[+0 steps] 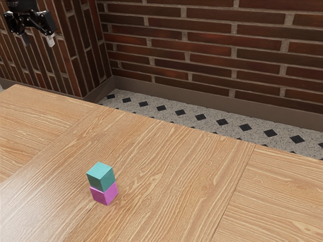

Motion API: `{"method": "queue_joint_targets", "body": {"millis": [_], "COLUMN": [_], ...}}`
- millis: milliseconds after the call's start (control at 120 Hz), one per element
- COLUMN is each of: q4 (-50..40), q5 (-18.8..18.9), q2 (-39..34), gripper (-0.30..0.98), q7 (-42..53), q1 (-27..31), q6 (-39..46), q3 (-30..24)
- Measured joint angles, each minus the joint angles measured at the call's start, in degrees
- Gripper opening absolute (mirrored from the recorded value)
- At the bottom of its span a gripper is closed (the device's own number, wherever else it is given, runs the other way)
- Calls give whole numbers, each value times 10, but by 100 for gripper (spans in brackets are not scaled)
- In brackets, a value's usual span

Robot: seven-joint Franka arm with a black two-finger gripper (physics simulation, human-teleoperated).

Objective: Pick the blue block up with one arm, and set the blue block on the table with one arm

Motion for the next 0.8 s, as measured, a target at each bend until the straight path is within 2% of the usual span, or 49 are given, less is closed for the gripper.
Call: {"method": "queue_joint_targets", "body": {"millis": [217,317,367,567,658,800], "q4": [3,29,18,-15,-85,-200], "q5": [0,6,5,-1,0,6], "q2": [-4,-104,-125,-29,-14,-10], "gripper": [67,67,67,67,67,67], "q7": [0,0,0,14,21,26], "q1": [0,-46,-61,-45,-49,-95], "q6": [-1,-2,-4,2,41,115], "q3": [-1,-6,-7,10,8,8]}}
